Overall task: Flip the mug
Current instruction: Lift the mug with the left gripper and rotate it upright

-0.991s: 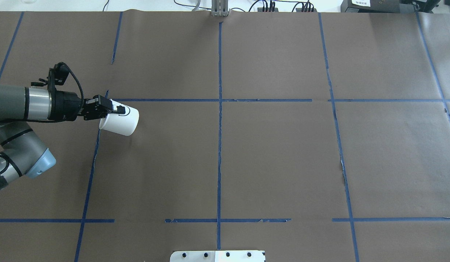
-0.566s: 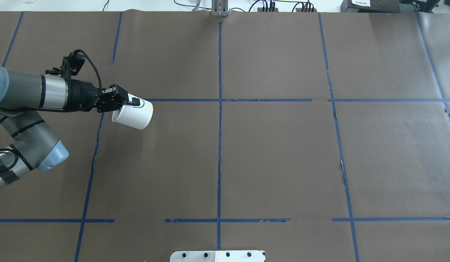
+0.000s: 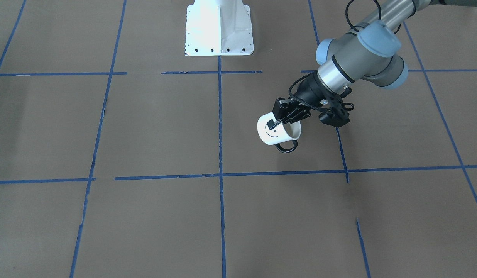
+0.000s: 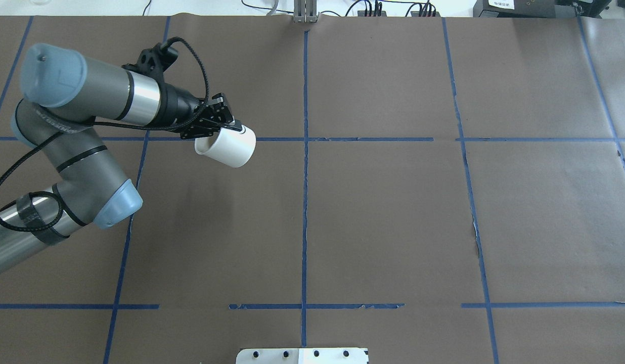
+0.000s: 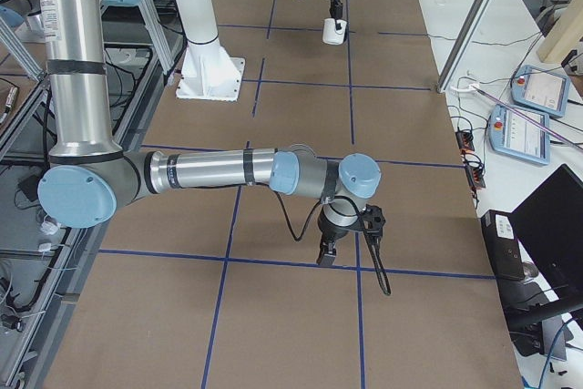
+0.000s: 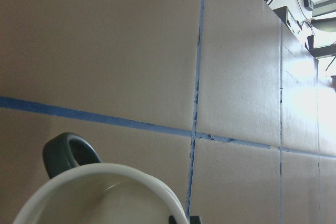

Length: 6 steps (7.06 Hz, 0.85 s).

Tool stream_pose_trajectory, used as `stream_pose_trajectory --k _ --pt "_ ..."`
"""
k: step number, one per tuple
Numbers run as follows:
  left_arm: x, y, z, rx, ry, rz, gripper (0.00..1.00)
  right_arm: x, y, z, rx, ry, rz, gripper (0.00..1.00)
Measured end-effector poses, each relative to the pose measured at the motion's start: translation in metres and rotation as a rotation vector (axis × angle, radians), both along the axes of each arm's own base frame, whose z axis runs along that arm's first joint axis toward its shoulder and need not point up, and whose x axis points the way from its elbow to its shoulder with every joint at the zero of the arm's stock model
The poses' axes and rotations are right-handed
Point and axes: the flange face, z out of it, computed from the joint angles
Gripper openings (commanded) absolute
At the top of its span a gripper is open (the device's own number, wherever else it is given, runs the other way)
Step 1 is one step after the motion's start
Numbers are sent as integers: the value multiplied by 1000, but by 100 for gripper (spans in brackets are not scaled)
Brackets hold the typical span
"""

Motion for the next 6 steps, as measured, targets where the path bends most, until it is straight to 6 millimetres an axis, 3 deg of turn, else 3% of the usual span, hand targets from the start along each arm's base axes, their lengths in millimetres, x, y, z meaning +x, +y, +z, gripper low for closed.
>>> stream_pose_trajectory --k 3,6 --pt "60 6 -102 6 -242 -33 0 0 0 0 0 0 0 100" --pt "154 28 -158 5 -494 -3 0 0 0 -1 1 0 0 100"
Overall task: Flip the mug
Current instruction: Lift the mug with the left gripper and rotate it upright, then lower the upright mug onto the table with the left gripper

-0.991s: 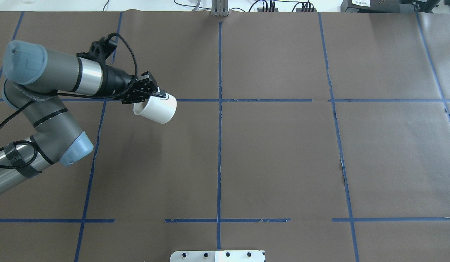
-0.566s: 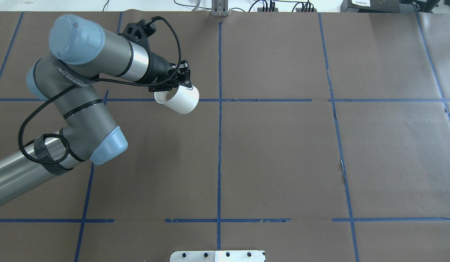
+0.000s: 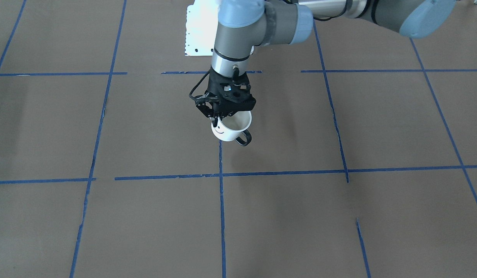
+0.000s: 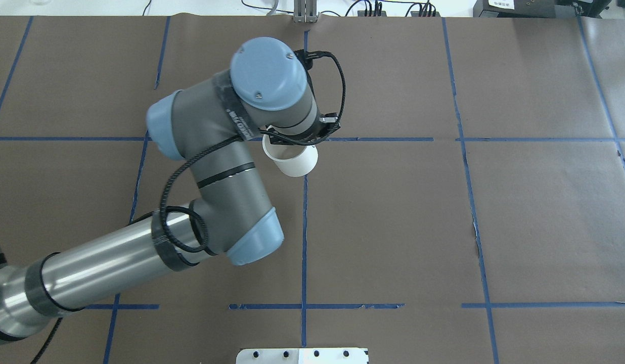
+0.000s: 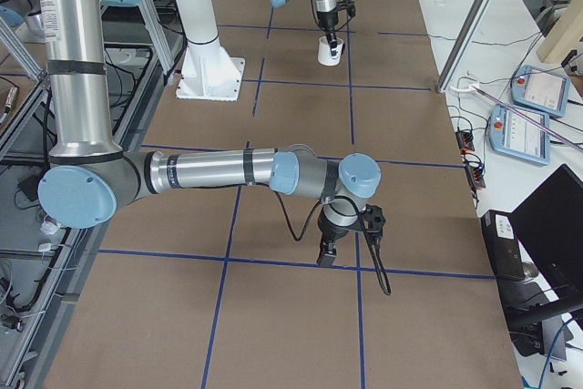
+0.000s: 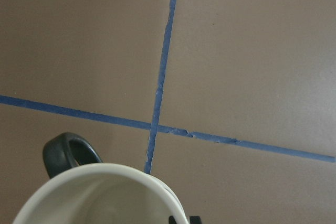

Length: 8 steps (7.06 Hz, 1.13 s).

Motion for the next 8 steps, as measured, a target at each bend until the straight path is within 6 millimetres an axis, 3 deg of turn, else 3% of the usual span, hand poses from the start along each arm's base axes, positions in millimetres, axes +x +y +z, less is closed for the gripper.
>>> stream_pose_trajectory --k 2,3,8 --pt "54 12 2 -12 -107 39 0 0 0 0 0 0 0 100" --pt "67 16 7 -10 -141 52 0 0 0 0 0 0 0 100" --pt "87 32 25 -11 -194 74 0 0 0 0 0 0 0 100"
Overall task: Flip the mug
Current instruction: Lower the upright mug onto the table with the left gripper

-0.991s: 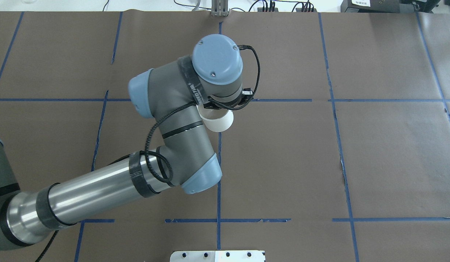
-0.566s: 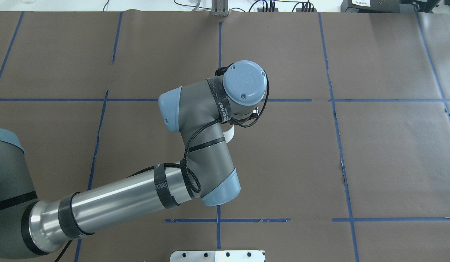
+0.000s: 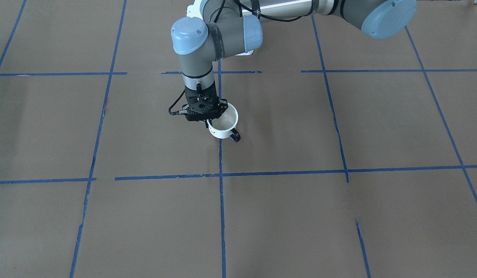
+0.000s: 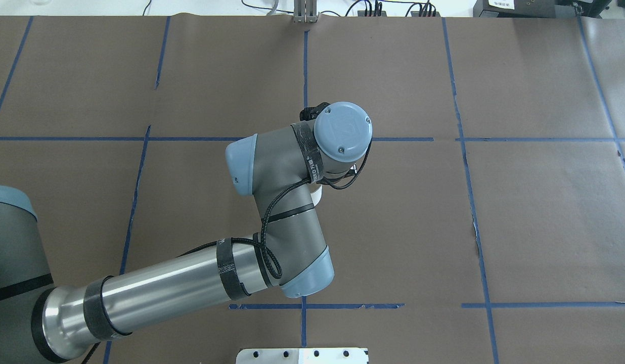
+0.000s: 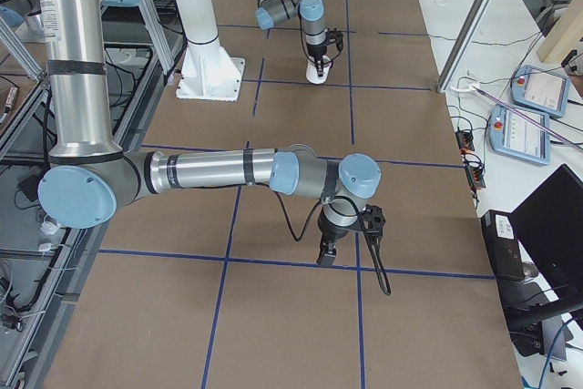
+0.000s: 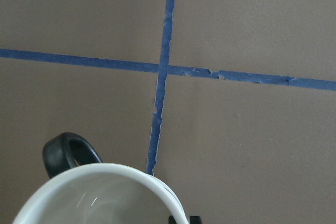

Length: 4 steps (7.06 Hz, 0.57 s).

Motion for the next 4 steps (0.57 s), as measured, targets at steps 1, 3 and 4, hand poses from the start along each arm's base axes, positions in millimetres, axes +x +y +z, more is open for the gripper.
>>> stream_pose_trajectory --k 1,3,4 --pt "2 2 2 3 -2 1 0 0 0 0 0 0 0 100" --pt "7 9 4 9 5 6 50 0 0 0 0 0 0 100" --pt "9 12 5 11 11 9 99 0 0 0 0 0 0 100"
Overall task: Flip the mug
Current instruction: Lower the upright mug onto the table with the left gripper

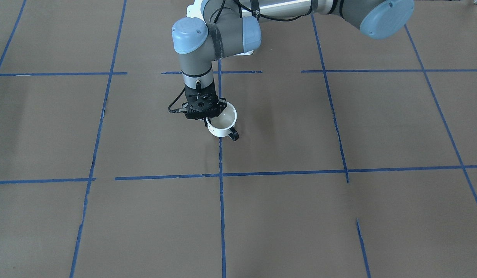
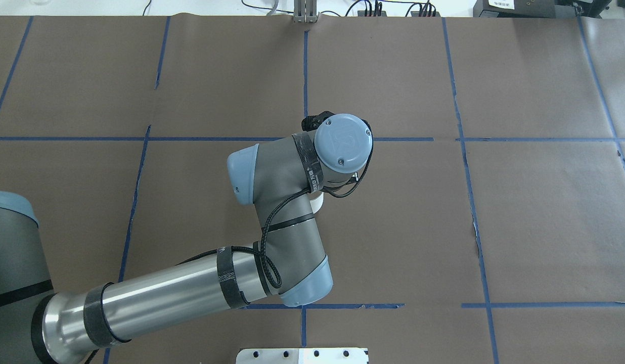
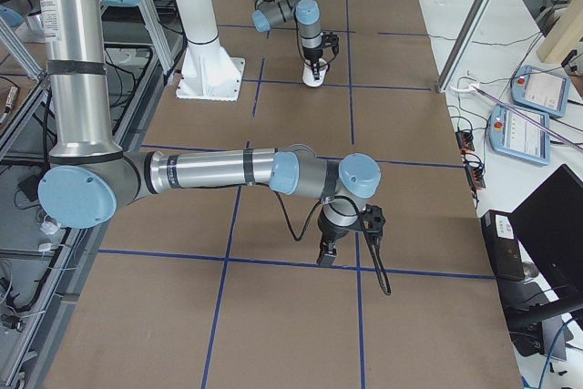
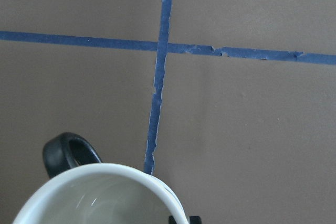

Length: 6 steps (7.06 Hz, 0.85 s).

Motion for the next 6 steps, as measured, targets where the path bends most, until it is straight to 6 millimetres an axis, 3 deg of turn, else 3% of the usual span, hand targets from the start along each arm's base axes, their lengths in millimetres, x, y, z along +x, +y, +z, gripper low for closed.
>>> stream_pose_trajectory --k 4,6 --pt "-1 4 -1 9 9 0 100 0 0 0 0 0 0 100" --pt "-19 7 -21 32 37 3 100 0 0 0 -1 0 0 100"
